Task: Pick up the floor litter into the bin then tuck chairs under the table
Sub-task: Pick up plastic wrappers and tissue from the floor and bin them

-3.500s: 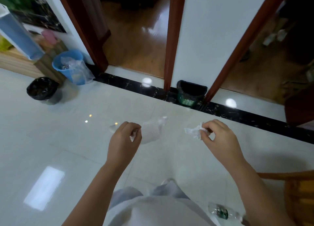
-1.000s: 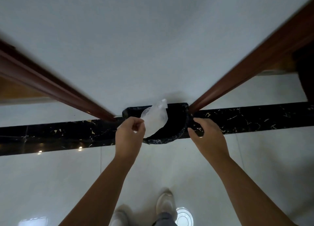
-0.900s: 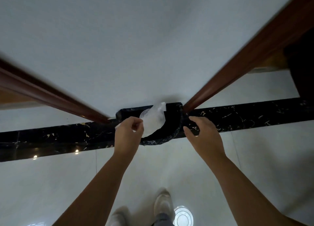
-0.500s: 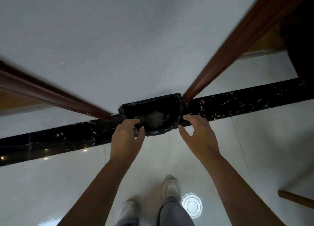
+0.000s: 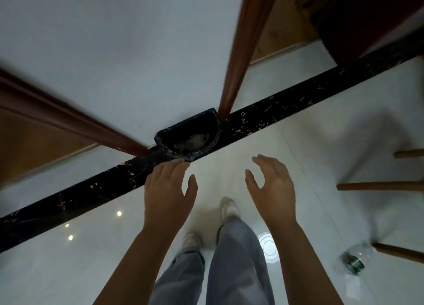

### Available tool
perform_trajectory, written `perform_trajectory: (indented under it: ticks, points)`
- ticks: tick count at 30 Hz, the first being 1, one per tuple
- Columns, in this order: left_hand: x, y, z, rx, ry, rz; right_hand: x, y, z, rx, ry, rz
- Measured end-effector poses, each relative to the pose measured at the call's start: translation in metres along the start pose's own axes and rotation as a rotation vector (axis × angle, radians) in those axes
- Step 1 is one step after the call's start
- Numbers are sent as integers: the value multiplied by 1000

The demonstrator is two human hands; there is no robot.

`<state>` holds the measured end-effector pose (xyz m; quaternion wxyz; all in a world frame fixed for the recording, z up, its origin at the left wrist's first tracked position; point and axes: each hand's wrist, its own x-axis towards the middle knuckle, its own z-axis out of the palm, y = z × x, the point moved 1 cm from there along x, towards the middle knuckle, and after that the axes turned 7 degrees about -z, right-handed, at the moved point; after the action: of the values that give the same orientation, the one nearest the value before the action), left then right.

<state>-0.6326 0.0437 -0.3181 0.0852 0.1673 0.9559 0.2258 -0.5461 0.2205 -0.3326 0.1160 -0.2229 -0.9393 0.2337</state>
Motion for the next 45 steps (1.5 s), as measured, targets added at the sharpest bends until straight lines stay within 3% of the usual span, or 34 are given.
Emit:
perform_trajectory:
  ticks: [9,17,30,36,45]
  points:
    - [-65,87,-53,-82,-156,317,-106,-15,-121,-53,152,272]
    - [-112,167,-74,-67,-310,727,-196,-16,-218,-177,296,517]
    - [-238,297,-75,-84,-490,1218,-376,-16,-318,-324,642,931]
    - [-332,348,-28,-66,-526,1257,-468,29,-356,-347,750,1006]
    - [-455,420,86,-22,-537,1108,-580,163,-382,-324,667,941]
